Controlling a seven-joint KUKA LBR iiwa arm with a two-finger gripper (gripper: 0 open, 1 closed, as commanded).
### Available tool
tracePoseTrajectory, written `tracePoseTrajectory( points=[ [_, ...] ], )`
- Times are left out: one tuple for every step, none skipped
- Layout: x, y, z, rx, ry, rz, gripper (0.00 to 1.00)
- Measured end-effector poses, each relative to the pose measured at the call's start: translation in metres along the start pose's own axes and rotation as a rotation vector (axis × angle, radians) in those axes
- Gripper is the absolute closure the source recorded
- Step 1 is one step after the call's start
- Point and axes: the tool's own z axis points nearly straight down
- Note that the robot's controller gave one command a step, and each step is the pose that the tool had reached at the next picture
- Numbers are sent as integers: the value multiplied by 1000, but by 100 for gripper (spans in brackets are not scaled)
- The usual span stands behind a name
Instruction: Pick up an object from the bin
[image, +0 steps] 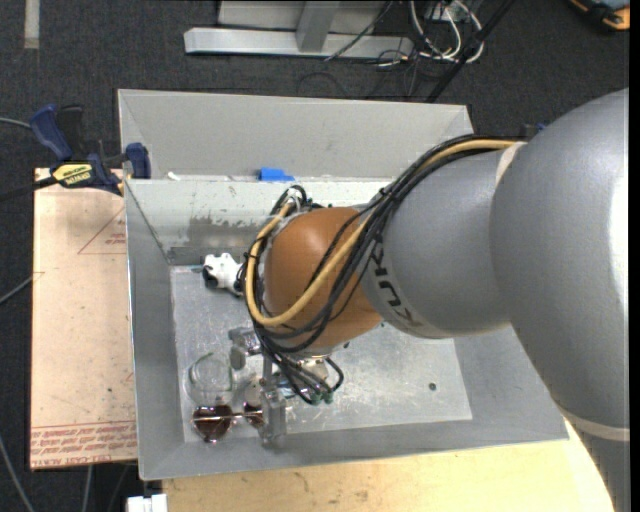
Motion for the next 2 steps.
tracePoseTrajectory(
  points=[
    [5, -33, 54, 1, -8, 70, 0],
    [4, -32, 52, 0, -2, -4, 100]
  ],
)
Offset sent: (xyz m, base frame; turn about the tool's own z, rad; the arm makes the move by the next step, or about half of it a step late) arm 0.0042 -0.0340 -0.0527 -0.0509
